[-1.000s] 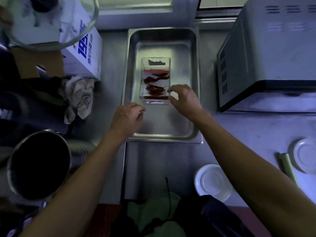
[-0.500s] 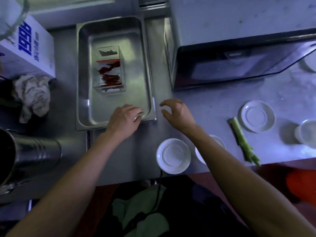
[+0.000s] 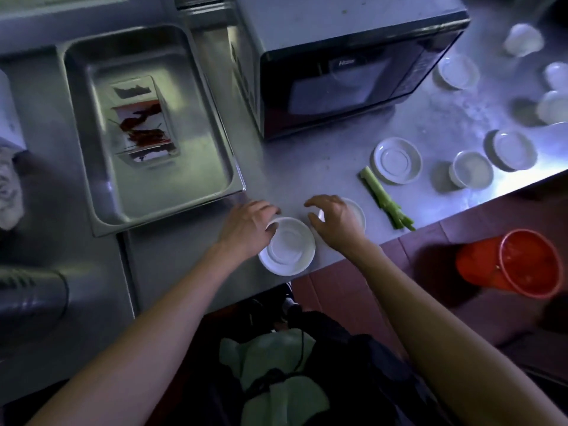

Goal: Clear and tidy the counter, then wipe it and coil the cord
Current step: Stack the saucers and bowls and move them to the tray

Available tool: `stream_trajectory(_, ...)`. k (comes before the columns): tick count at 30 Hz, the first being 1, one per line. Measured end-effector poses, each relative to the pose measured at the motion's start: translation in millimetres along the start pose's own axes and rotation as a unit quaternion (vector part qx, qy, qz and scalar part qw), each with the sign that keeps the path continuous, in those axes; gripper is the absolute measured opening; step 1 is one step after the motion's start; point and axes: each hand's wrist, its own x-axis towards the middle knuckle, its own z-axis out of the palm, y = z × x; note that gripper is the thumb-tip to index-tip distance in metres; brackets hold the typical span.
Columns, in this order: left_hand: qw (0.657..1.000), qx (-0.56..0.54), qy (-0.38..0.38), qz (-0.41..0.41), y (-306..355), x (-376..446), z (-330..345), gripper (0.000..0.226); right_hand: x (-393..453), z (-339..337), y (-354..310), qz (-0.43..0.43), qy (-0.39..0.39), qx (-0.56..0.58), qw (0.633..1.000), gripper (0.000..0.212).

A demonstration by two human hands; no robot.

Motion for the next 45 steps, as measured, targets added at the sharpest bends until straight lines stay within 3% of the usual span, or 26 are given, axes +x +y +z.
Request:
stream_trajectory(18,0.983,0.109,-0.12,0.082,86,41,52,0.072,-106,-34,72,0.159,0.062,0.009,0.985,0.03)
stream_trajectory(28,0.968,0.169,-0.185,0.029,129,87,87,0.101,-130,-52,140,0.139,0.06,0.033,0.988,0.027)
stream_trajectory(33,0.957,0.201,-0.21,-0.004,145,102,91,0.101,-128,-61,174,0.123,0.043,0.048,0.99,0.027)
stream_trajectory(45,0.977,0.179,-0.117,-0.009,209,146,83,0.093,-103,-110,240,0.115,0.062,0.076,0.989,0.03)
